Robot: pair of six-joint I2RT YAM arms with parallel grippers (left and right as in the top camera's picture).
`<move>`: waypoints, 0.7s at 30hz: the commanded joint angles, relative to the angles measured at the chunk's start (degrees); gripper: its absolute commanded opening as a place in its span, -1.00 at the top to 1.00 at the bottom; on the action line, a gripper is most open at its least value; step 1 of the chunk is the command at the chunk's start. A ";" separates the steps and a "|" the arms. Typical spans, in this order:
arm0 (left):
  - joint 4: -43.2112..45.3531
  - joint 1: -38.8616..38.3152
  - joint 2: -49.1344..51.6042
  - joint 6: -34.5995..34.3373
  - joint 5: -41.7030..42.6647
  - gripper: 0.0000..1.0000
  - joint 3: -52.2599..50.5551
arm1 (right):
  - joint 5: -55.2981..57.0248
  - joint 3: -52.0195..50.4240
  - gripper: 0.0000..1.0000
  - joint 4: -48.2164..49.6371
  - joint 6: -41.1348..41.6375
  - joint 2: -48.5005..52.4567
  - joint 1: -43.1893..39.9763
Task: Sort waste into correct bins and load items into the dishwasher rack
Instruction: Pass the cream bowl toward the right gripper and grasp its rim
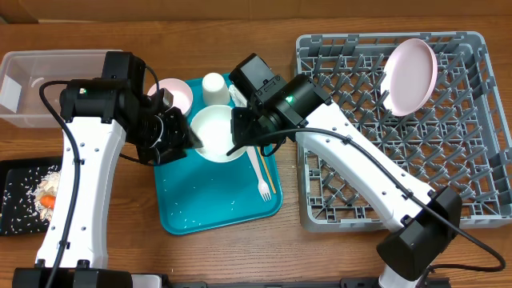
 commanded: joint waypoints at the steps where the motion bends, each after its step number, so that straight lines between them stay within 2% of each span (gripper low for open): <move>1: 0.17 -0.55 -0.66 0.66 -0.59 -0.94 0.72 | -0.26 0.85 0.92 0.42 0.57 -0.83 0.15; 3: 0.87 -0.55 -0.66 0.66 -0.50 -0.96 0.72 | 0.11 1.31 0.92 0.17 0.55 -0.83 0.15; 5: 1.73 -0.52 -0.66 0.66 0.15 -0.89 0.76 | 2.19 2.16 0.92 -0.83 0.59 -0.83 0.11; 11: 2.86 -0.33 -0.79 4.15 9.27 -0.74 5.05 | 15.69 5.99 0.92 -8.50 2.56 -0.83 -2.21; 16: 2.43 -0.37 -3.85 5.77 9.18 -0.85 13.49 | 22.71 7.23 0.92 -14.27 2.58 -0.83 -8.63; 21: 2.12 -0.35 -7.87 5.75 5.79 -0.93 14.60 | 28.85 8.04 0.92 -19.52 4.02 -0.83 -16.31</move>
